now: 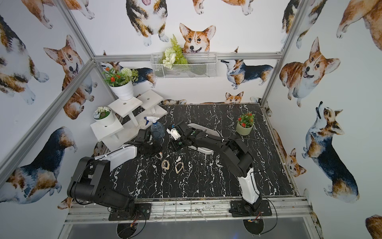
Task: Put the watch into the storage box
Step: Pick up the watch at the center of the board.
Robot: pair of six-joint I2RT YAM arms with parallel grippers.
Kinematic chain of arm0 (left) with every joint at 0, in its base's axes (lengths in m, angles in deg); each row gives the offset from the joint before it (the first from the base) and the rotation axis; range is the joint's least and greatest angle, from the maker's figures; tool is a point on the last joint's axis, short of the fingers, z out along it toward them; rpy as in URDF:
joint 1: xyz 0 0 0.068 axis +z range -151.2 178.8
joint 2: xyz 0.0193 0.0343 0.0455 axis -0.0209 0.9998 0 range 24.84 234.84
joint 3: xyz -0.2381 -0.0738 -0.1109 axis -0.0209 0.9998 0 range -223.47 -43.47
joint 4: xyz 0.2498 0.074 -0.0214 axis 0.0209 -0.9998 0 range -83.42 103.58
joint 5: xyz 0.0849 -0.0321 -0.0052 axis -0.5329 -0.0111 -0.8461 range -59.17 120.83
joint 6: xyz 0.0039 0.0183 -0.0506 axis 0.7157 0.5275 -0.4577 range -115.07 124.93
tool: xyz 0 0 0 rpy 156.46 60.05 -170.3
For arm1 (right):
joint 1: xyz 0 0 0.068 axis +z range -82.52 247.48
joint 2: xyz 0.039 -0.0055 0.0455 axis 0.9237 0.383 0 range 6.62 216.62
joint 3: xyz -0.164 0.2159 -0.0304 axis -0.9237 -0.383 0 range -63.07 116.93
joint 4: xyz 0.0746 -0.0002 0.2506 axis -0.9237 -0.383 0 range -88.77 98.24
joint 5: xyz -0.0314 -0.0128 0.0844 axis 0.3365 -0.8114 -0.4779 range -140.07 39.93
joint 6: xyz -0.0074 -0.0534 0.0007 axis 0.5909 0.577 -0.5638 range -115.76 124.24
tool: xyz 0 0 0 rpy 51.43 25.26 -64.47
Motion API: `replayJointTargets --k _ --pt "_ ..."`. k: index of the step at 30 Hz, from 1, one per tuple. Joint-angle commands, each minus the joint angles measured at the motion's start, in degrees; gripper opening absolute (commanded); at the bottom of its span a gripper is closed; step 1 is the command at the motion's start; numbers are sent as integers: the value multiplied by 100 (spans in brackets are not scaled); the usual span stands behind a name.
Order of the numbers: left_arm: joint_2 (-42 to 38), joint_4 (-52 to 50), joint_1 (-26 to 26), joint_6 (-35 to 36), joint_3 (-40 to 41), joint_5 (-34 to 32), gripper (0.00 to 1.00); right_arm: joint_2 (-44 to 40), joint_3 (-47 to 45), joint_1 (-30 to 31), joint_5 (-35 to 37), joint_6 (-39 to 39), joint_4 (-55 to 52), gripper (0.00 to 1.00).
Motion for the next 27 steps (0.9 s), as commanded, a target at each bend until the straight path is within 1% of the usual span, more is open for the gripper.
replayJointTargets --k 1,3,6,7,9,14,17,21,24,25,27 --pt "72 83 10 40 29 6 43 12 -19 14 -74 -35 67 52" --pt "136 92 15 54 13 38 38 -10 -46 14 -75 -43 84 52" --pt "183 101 10 63 7 86 26 -60 -115 14 -59 -43 113 52" --pt "171 101 11 62 5 89 21 -72 -132 14 -50 -45 120 52" --pt "142 93 10 70 4 71 15 -104 -159 14 -41 -47 124 52" --pt "-33 1 9 107 -29 7 12 -265 -259 17 -12 -56 164 52" --pt "-102 -24 7 185 -49 -12 11 -550 -412 15 -32 -186 301 52" --pt "-236 231 -28 335 -49 260 12 -1048 -727 -2 18 -290 478 53" --pt "-214 27 -174 459 -364 350 13 -1446 -1030 -94 111 -353 546 53" --pt "-190 5 -231 459 -648 416 14 -1592 -1176 -169 100 -408 618 53" --pt "-151 30 -407 447 -877 479 14 -1848 -1477 -360 21 -584 767 53"
